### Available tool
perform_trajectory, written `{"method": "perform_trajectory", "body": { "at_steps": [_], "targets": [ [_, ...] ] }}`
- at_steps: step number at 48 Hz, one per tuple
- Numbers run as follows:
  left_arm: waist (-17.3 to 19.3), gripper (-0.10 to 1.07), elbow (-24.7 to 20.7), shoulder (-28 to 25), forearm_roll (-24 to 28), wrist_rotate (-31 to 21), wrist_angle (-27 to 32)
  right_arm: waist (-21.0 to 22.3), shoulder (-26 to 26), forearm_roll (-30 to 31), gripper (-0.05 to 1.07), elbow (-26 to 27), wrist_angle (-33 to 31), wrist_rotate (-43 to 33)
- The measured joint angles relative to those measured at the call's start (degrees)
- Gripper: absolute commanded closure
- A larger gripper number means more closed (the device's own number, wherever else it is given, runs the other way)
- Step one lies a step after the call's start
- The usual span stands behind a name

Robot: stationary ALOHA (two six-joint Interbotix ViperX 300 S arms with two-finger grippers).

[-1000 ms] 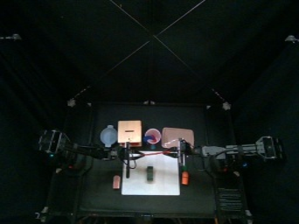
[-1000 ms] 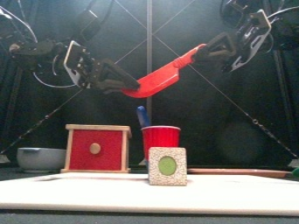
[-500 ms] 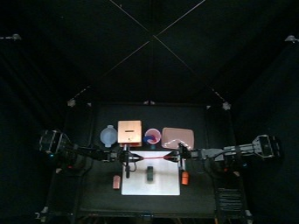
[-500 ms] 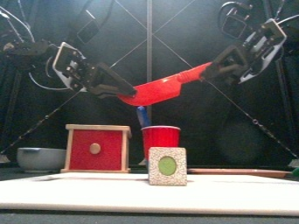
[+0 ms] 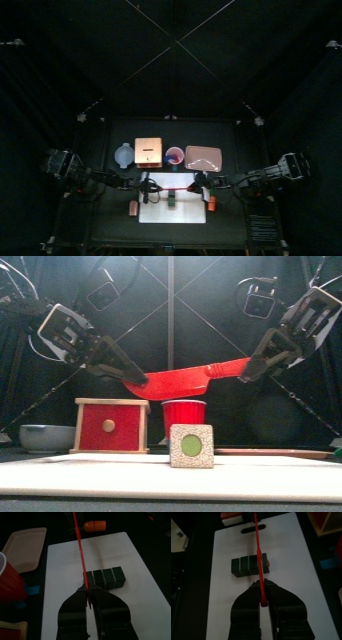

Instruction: Cut sushi roll

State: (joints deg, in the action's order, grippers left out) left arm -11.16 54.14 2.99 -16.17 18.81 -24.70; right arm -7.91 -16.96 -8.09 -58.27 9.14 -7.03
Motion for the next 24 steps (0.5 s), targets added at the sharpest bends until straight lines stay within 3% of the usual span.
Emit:
{"method": "perform_trajectory", "body": {
  "at_steps": [24],
  "targets": [
    [-1.1,0.58,-0.1,-3.2,-0.2,0.3,0.0,-3.1,8.0,-0.4,0.70,1.1,0.1,0.0]
  ]
}}
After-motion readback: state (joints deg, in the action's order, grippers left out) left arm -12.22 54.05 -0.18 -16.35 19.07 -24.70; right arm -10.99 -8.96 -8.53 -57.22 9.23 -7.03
